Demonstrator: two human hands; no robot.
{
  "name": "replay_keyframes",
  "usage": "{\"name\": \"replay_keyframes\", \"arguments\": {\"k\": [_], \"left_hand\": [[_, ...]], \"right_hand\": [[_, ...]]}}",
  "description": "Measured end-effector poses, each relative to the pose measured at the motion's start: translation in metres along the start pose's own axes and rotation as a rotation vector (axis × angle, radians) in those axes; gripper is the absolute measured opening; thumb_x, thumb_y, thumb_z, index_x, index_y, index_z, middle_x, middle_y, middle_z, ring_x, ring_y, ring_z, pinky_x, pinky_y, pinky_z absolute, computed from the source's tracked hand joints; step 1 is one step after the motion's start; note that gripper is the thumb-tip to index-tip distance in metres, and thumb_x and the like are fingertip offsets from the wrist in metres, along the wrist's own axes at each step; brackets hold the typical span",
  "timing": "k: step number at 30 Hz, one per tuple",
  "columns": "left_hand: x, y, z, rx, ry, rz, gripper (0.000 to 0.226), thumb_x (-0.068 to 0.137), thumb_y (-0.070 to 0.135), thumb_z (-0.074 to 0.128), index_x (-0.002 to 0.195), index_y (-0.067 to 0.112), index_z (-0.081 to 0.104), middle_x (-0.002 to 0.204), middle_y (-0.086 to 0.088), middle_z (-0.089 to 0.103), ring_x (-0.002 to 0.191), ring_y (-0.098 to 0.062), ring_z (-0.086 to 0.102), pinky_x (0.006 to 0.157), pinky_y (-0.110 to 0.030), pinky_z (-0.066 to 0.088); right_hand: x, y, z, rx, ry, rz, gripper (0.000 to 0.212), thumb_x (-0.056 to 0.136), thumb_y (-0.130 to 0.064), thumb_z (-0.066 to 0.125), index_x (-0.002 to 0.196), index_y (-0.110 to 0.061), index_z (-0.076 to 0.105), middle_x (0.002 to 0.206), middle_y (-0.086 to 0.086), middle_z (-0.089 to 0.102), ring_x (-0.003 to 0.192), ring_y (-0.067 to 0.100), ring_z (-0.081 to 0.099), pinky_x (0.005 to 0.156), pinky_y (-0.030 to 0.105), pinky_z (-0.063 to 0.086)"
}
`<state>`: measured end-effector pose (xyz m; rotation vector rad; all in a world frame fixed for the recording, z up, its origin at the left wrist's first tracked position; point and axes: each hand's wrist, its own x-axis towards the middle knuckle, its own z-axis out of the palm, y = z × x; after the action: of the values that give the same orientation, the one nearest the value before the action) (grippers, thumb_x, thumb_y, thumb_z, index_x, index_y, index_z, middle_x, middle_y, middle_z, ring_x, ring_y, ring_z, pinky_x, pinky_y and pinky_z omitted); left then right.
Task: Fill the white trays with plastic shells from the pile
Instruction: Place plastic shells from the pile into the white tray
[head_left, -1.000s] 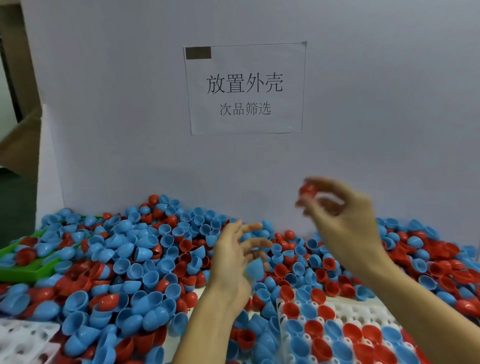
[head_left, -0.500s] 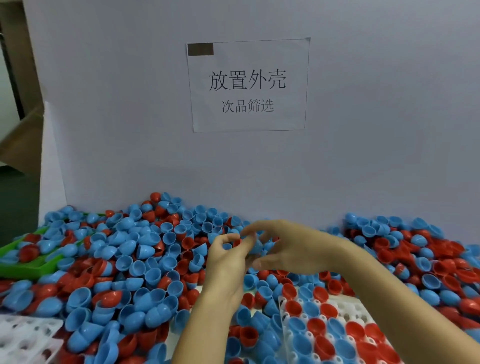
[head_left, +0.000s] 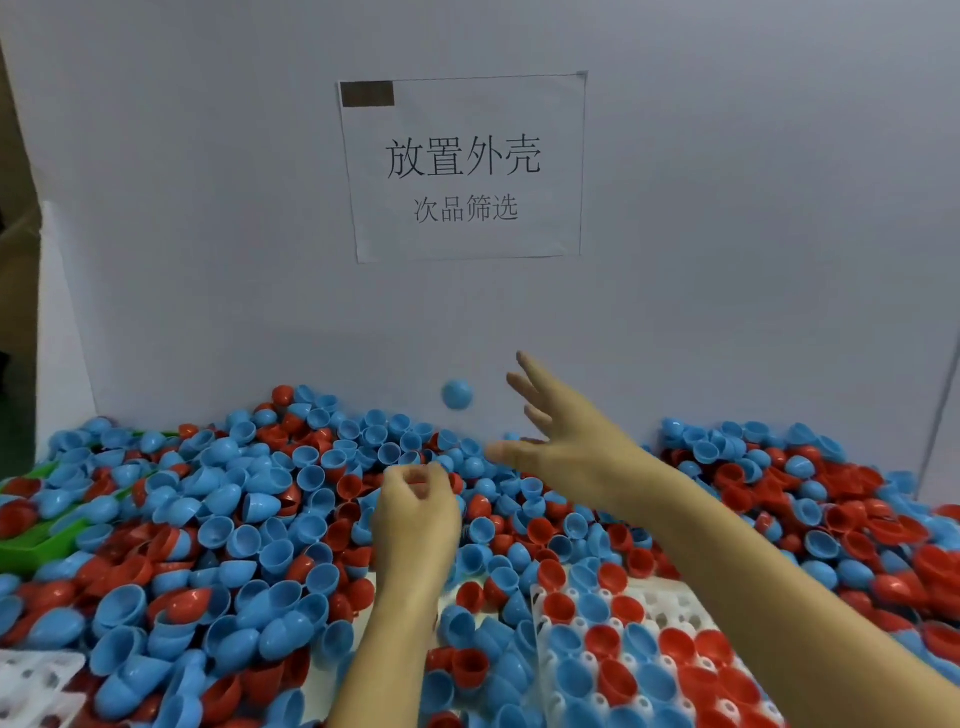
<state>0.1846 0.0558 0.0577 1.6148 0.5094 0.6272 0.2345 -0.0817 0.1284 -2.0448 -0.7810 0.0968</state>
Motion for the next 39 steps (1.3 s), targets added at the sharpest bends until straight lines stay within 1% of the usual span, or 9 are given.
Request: {"name": "replay_keyframes", "arguments": {"k": [4,8,14,18,25,28,30,33,39], "left_hand": [[0.005,-0.009,-0.003,0.239,-0.039,0.034,0.009,0.100,0.018,0.048,0.105,0.016,0.055,0.085,0.008,0.057,0.071,-0.003,0.051,0.055,-0.023,0.035],[0.000,-0.015,0.000,0.452,-0.290,0.097,0.020,0.100,0.019,0.052,0.088,0.019,0.069,0.088,0.007,0.068,0.081,-0.005,0.061,0.064,-0.020,0.045],[-0.024,0.006,0.010,0.796,-0.627,0.293,0.021,0.102,0.026,0.054,0.117,0.023,0.067,0.116,0.007,0.066,0.100,-0.005,0.062,0.088,-0.022,0.051],[-0.047,0.039,0.010,0.812,-0.797,0.382,0.020,0.101,0.035,0.053,0.119,0.036,0.063,0.105,0.020,0.062,0.080,0.005,0.061,0.068,-0.012,0.047],[0.001,0.048,0.067,0.806,-0.598,0.389,0.032,0.093,0.033,0.066,0.124,0.033,0.057,0.126,0.004,0.055,0.084,-0.003,0.057,0.059,-0.012,0.039],[0.034,0.021,0.099,0.913,-0.571,0.333,0.058,0.087,0.041,0.072,0.139,0.030,0.049,0.146,-0.005,0.044,0.122,-0.022,0.051,0.089,-0.027,0.051],[0.056,0.002,0.114,1.092,-0.608,0.251,0.083,0.083,0.053,0.073,0.153,0.036,0.032,0.161,-0.010,0.023,0.147,-0.041,0.023,0.115,-0.052,0.036],[0.082,-0.015,0.134,1.372,-0.722,0.132,0.106,0.079,0.068,0.068,0.159,0.043,0.003,0.166,-0.014,-0.015,0.148,-0.054,-0.013,0.118,-0.066,0.010],[0.104,-0.035,0.161,1.425,-0.591,0.084,0.113,0.074,0.059,0.074,0.158,0.037,0.002,0.162,-0.020,-0.024,0.145,-0.055,-0.017,0.117,-0.062,0.016]], "right_hand": [[-0.011,0.010,-0.011,-0.238,-0.061,0.025,0.062,0.100,-0.012,0.055,0.154,-0.027,0.029,0.156,-0.006,0.038,0.140,0.020,0.044,0.112,0.035,0.041],[-0.054,0.033,-0.038,-0.424,-0.174,0.142,0.045,0.103,-0.018,0.050,0.145,-0.033,0.047,0.147,-0.015,0.049,0.126,0.003,0.053,0.110,0.028,0.041],[-0.101,0.044,-0.084,-0.469,-0.080,0.215,0.033,0.103,-0.024,0.050,0.132,-0.040,0.057,0.135,-0.024,0.056,0.114,-0.004,0.058,0.100,0.017,0.045],[-0.115,0.034,-0.104,-0.410,-0.019,0.156,0.030,0.101,-0.031,0.052,0.114,-0.058,0.054,0.122,-0.031,0.060,0.104,-0.011,0.060,0.090,0.015,0.049],[-0.134,0.024,-0.126,-0.309,0.073,0.105,0.028,0.094,-0.044,0.054,0.119,-0.056,0.058,0.109,-0.036,0.066,0.103,-0.014,0.061,0.099,0.024,0.051],[-0.140,0.022,-0.134,-0.287,0.106,0.071,0.043,0.074,-0.067,0.046,0.117,-0.063,0.056,0.108,-0.044,0.061,0.102,-0.018,0.059,0.099,0.025,0.050],[-0.141,0.024,-0.139,-0.289,0.142,0.036,0.053,0.064,-0.073,0.041,0.115,-0.066,0.054,0.106,-0.045,0.061,0.100,-0.020,0.058,0.098,0.025,0.051],[-0.140,0.027,-0.140,-0.244,0.164,0.005,0.038,0.076,-0.064,0.052,0.114,-0.065,0.054,0.105,-0.042,0.063,0.098,-0.018,0.060,0.095,0.026,0.053],[-0.136,0.029,-0.138,-0.233,0.149,-0.009,0.042,0.077,-0.057,0.046,0.118,-0.061,0.055,0.108,-0.039,0.063,0.099,-0.019,0.058,0.090,0.018,0.051]]}}
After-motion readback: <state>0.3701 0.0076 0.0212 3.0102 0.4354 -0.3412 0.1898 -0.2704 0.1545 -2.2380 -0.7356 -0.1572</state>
